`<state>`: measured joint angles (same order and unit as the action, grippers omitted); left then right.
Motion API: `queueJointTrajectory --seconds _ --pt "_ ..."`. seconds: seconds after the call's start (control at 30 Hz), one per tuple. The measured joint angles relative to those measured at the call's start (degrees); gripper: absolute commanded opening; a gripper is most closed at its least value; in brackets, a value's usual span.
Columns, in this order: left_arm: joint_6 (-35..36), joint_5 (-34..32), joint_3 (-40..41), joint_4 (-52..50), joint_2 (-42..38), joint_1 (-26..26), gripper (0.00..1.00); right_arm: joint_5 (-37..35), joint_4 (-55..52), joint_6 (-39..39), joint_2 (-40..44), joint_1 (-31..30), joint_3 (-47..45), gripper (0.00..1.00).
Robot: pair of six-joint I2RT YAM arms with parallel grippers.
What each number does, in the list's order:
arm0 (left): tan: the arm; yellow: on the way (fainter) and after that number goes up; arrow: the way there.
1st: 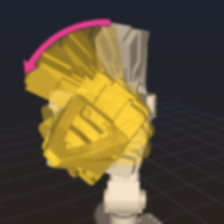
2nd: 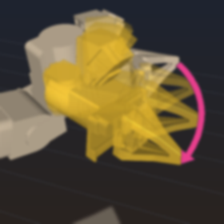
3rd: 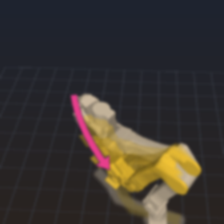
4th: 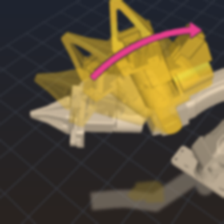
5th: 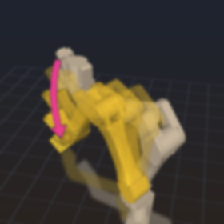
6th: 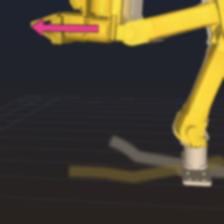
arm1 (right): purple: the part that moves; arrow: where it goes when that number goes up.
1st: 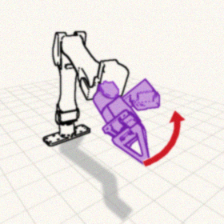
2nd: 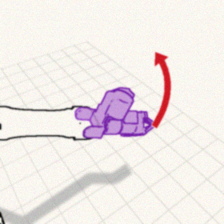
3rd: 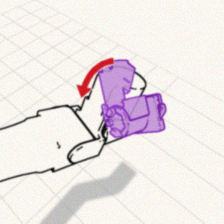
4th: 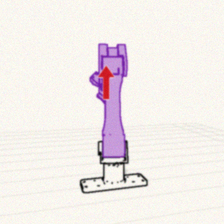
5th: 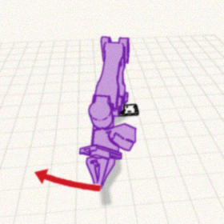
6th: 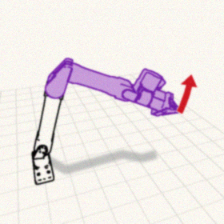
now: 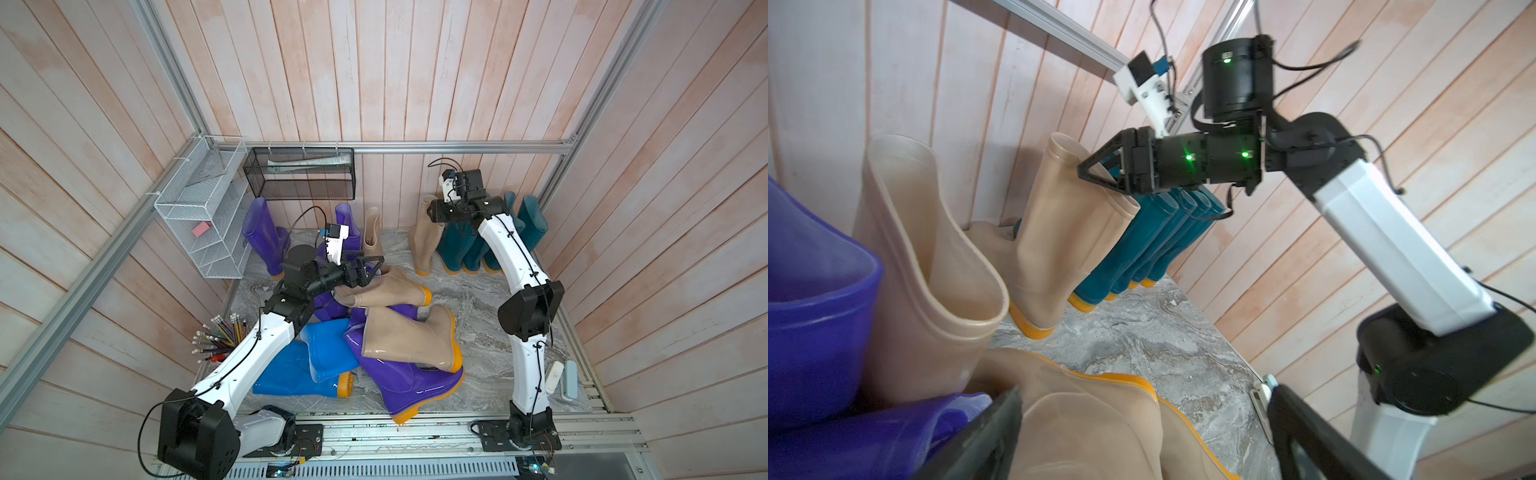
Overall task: Match and arrange rain boots in pairs
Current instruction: Place the rain boot at the center of the board.
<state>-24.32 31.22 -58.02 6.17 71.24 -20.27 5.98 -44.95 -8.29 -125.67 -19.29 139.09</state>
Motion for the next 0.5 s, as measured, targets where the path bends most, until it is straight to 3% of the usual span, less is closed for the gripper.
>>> queueJointTrajectory --seconds 0.1,0.27,0.5 --pt "1.7 -4.7 -7.0 -6.1 2.4 -0.3 0.78 -1.2 0.4 0.6 3.4 -1.7 0.0 0.57" --pt "6.0 -13.2 -20.7 -16.4 9.8 -3.7 0.70 -2.8 3.7 0.8 11.4 -2.6 -5.5 0.57" --pt "12.6 -25.8 -34.7 -28.7 20.2 -8.4 0.68 -4.2 13.8 -1.7 28.2 -2.5 -29.6 0.61"
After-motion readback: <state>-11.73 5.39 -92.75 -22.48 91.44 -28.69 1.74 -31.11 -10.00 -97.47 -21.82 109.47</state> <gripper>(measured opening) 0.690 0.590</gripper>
